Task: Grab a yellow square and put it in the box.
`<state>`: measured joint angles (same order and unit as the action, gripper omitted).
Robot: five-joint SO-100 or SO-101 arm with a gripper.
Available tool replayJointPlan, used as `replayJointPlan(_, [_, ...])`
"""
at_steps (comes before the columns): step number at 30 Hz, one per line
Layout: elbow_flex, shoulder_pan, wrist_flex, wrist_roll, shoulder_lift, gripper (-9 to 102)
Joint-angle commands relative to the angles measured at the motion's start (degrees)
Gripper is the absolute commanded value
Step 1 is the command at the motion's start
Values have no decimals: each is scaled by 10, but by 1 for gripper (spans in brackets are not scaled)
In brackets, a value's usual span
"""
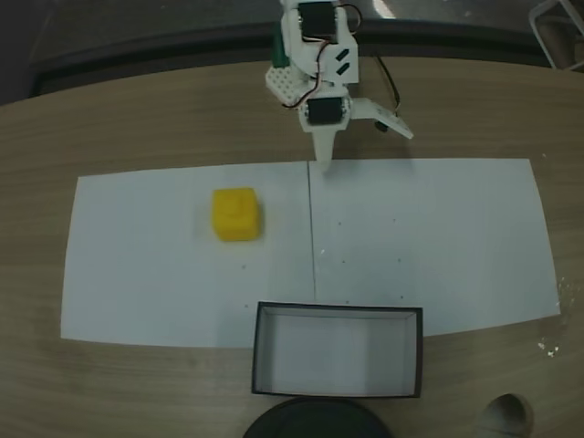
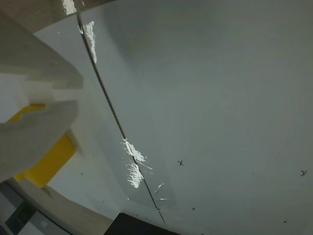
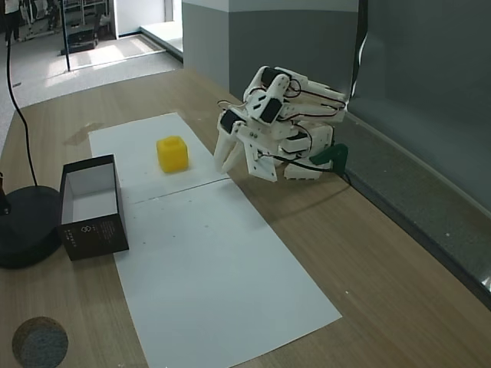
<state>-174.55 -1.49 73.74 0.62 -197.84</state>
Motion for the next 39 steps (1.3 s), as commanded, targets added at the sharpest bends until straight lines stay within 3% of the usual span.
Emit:
replayJointPlan(1, [26,-3,3,7,-14,0])
replayJointPlan(17, [25,-4,-5,11,-14,0])
replayJointPlan(23, [33,65,-108,6,-14,2])
replayJointPlan(29, [107,185,-126,-93,-13,21])
replayJointPlan(34, [156,232,-124,-94,16,28])
replayJointPlan(39, [234,243,-86,-97,167,36])
